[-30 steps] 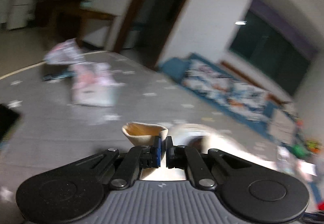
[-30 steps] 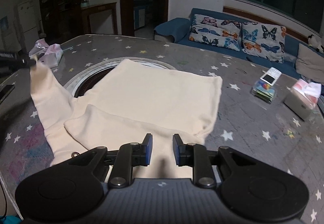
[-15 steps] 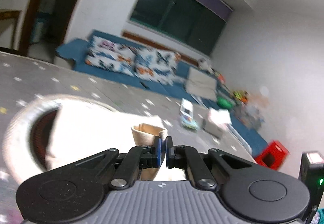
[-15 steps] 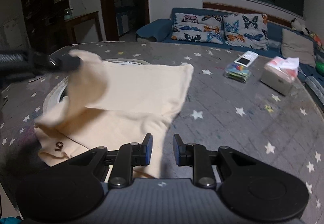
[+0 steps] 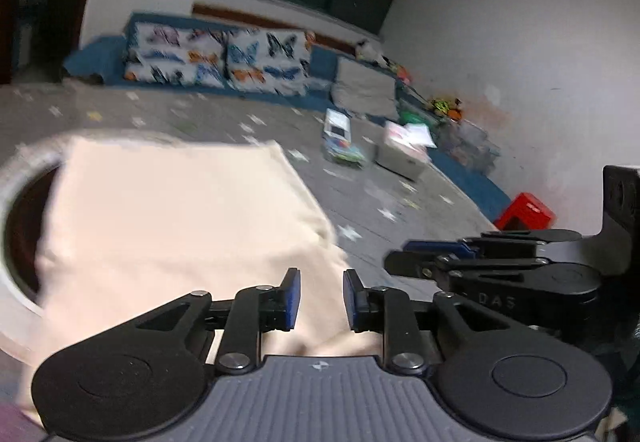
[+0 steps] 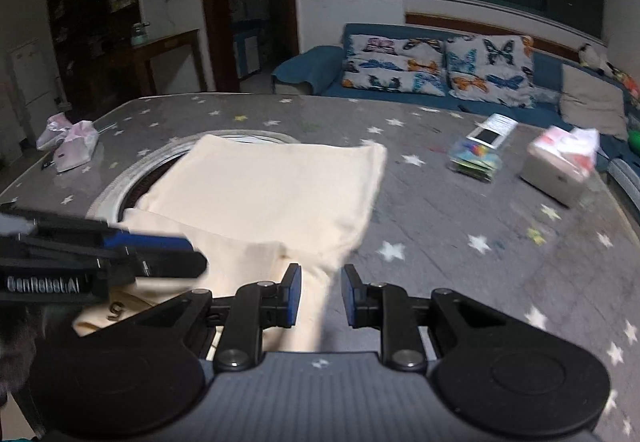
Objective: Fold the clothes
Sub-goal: 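Grasp the other sleeve with the left gripper and fold it across the body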
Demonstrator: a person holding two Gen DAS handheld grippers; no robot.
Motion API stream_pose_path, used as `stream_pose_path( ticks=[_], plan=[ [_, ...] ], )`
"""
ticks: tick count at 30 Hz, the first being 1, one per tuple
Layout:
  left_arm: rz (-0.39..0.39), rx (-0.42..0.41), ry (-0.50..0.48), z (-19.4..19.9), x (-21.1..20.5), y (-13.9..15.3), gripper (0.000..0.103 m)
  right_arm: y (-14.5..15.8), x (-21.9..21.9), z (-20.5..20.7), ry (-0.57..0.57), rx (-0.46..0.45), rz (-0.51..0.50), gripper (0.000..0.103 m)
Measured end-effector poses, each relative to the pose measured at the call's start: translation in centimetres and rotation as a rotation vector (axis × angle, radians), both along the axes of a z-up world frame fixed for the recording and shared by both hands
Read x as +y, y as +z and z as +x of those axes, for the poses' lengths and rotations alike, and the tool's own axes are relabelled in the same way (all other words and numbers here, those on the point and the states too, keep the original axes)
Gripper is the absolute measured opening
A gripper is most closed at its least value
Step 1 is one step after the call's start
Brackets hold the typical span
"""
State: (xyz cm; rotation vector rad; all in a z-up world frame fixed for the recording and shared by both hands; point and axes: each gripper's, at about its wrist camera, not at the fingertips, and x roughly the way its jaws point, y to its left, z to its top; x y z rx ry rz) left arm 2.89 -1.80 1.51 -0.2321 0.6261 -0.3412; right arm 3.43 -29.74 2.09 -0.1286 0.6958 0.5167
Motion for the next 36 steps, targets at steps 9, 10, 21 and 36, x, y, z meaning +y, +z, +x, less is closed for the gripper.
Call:
stream_pose_path(
  ticks=[9,10,21,36],
  plan=[
    [0.126,0.089,0.177,2.5,6.7,-2.2,0.022,-1.2,5.8,1.7,0.101,-0.004,-0.02,0.021],
    [0.135,0.095,0.186,2.7,7.0,-2.6,0.022,-1.6,6.3,1.9,0.106,-0.002,-0.028,0.021],
    [0.199,0.055,0.132,0.7,7.2,-2.2,0.022,-1.9,6.0,0.6,0.132,-0.018,-0.131,0.017],
    [0.486,-0.067,-0.155,-9.0,4.9,-1.7,0.031,-3.4,5.5,-3.1,0.217,-0.018,-0.234,0.018]
  ],
)
